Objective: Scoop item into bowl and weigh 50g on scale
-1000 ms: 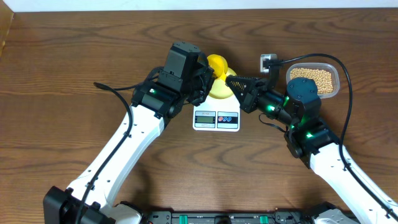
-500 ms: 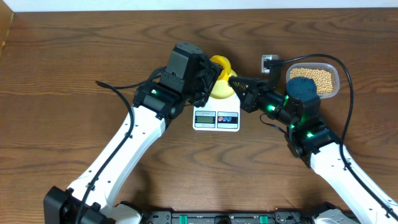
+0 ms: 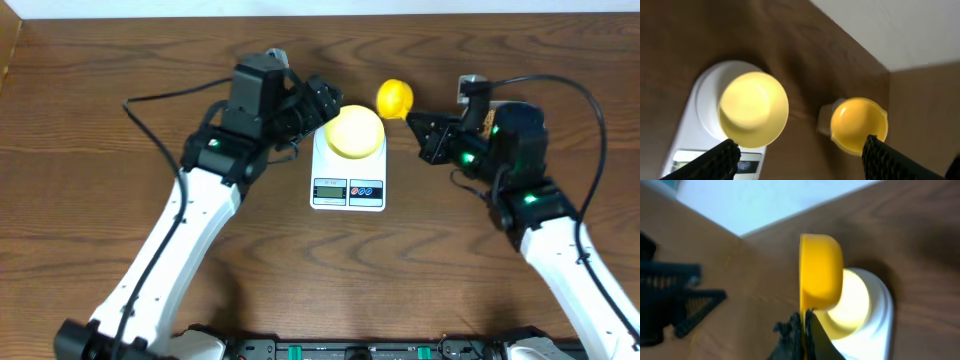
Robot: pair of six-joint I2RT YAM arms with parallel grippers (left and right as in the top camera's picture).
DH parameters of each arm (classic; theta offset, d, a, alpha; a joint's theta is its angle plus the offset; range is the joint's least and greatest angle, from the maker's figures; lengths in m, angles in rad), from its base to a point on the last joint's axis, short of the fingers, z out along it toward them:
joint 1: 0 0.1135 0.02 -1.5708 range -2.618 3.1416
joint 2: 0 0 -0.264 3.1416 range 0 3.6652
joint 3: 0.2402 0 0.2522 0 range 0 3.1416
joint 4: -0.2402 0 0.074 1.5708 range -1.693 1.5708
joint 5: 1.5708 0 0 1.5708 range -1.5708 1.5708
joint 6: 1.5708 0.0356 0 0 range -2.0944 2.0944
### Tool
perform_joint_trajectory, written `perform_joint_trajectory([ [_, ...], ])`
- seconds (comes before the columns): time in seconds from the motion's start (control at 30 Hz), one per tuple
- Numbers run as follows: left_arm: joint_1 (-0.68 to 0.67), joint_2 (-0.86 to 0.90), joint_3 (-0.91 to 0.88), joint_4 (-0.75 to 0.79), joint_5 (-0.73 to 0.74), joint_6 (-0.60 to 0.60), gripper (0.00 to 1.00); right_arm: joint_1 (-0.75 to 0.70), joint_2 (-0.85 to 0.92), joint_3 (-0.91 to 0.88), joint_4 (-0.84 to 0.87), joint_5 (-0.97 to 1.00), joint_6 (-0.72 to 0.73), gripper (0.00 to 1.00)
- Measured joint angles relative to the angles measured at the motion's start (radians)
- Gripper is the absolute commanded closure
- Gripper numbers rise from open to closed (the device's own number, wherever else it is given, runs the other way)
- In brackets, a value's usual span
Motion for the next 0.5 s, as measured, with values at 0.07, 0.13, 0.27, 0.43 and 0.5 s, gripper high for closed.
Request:
perform_joint_trajectory([
  [0.07,0.014,-0.031,0.002,-0.036,0.011,0.071,0.2,-0.019,0.003,0.071,-0.106,-0.004,-0.052,0.99],
  [0.13,0.031,-0.055,0.01,-0.087,0.022,0.13,0.2,-0.035,0.003,0.141,-0.191,-0.006,-0.107,0.99],
  [0.27,0.066,-0.062,0.059,-0.21,0.046,0.251,0.19,-0.058,0.003,0.276,-0.34,-0.014,-0.201,0.99],
  [0.43,0.08,-0.062,0.116,-0.34,0.065,0.41,0.14,-0.092,0.003,0.35,-0.464,-0.019,-0.286,0.99],
  [0.5,0.08,-0.062,0.122,-0.382,0.07,0.454,0.13,-0.107,0.003,0.354,-0.494,-0.019,-0.31,0.99],
])
